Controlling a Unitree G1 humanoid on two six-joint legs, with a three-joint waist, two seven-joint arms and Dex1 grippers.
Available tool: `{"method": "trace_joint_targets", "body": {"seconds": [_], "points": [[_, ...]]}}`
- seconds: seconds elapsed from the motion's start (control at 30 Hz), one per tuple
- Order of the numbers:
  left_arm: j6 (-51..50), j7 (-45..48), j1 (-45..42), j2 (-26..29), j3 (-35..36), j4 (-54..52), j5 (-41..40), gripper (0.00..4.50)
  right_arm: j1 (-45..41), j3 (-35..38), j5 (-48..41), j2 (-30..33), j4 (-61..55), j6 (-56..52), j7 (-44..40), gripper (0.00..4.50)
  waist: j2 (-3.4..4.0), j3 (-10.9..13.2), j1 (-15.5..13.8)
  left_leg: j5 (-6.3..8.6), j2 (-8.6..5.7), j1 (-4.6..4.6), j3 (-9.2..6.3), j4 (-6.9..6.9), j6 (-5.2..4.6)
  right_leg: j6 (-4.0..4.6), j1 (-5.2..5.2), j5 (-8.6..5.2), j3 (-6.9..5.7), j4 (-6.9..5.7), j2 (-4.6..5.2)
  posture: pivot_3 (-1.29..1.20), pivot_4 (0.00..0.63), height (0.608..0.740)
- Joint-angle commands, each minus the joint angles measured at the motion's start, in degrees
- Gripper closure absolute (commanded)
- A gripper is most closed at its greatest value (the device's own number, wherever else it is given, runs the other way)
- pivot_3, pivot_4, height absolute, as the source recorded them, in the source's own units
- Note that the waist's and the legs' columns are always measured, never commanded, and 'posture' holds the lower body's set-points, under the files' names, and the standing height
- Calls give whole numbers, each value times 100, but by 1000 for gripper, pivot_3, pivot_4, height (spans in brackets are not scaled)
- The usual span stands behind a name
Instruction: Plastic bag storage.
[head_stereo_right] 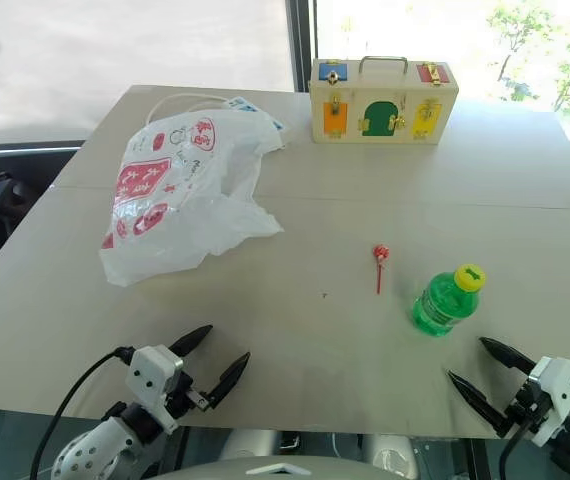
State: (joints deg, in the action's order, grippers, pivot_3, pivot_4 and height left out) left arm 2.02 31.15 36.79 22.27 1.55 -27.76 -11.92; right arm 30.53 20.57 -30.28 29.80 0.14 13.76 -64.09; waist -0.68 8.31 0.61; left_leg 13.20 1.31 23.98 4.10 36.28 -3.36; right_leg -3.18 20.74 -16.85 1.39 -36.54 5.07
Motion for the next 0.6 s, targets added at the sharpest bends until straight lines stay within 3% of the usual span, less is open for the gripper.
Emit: {"method": "trace_joint_targets", "body": {"seconds": [0.03,0.6], "points": [[93,0,58,18,-9,-197,2,52,-23,48,-31,26,-9,6,-16,0,0,0,0,0,0,0,0,0,0,0,0,0,0,0,0,0,150,731],[-75,-172,-96,-5,-38,-345,22,52,-320,-3,25,66,299,24,-186,0,-5,1,-2,0,0,0,0,1,0,0,-1,0,-8,0,2,0,150,731]]}}
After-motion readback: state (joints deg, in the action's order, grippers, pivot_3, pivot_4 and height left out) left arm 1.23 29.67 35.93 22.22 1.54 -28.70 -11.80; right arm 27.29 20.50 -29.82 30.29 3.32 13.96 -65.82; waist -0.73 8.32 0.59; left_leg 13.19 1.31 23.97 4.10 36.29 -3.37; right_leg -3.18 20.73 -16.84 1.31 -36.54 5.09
